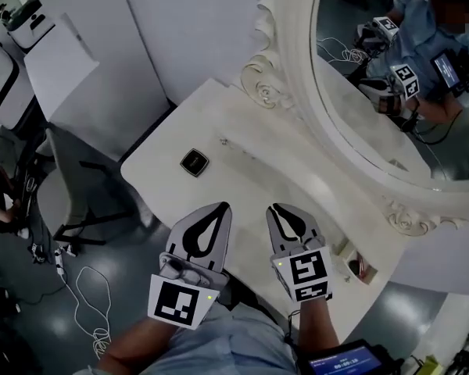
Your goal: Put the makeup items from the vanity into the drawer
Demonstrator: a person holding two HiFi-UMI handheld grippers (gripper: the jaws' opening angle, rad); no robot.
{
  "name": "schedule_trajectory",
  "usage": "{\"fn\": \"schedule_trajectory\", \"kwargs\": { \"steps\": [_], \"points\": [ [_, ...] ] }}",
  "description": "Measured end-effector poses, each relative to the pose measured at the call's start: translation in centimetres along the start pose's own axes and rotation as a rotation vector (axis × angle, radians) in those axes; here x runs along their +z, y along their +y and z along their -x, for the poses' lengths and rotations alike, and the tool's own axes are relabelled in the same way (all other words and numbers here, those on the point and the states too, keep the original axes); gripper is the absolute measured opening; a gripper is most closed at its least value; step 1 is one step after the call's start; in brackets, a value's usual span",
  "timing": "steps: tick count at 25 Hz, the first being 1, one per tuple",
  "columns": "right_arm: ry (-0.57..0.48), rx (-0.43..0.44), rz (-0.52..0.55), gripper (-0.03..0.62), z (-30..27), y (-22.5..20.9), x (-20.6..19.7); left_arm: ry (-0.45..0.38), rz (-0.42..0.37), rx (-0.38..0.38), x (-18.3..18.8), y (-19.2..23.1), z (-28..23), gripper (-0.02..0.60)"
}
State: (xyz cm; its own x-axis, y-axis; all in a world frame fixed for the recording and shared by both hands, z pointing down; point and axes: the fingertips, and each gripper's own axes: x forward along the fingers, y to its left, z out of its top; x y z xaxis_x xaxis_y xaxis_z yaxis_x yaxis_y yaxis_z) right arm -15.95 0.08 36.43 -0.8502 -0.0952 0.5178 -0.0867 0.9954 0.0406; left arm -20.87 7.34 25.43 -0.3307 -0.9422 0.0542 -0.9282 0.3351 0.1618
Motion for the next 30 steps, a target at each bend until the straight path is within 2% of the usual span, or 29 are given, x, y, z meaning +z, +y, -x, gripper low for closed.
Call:
{"fn": "schedule_trajectory", "kwargs": {
  "steps": [8,12,14,18,23,27,30],
  "points": [
    [0.032,0.122,0.081,0.032,-9.1,5.5,3.1,0.047,0.043,0.137,-1.5,10.5,1.8,-0.002],
    [0.059,0.164,0.097,0.044,-12.8,6.5,3.2,0.060,-0.002,0.148,-2.7,14.0,1.2,-0.002],
    [0.082,0.184,0.103,0.075,-14.2,6.8,2.8,0.079,0.013,0.165,-3.4,15.2,1.0,-0.002],
    [0.132,0.221,0.094,0.199,-16.8,7.5,1.6,0.121,0.050,0.194,-4.9,17.7,0.5,-0.002],
    [0.189,0.264,0.107,0.295,-19.4,8.3,-0.1,0.180,0.101,0.219,-7.2,19.7,0.2,-0.002],
    [0.223,0.289,0.140,0.322,-21.2,8.9,-0.9,0.198,0.081,0.217,-8.3,21.2,0.0,-0.002],
    [0.243,0.299,0.147,0.327,-22.3,9.4,-1.2,0.233,0.153,0.250,-9.2,22.1,0.2,-0.002]
  ]
}}
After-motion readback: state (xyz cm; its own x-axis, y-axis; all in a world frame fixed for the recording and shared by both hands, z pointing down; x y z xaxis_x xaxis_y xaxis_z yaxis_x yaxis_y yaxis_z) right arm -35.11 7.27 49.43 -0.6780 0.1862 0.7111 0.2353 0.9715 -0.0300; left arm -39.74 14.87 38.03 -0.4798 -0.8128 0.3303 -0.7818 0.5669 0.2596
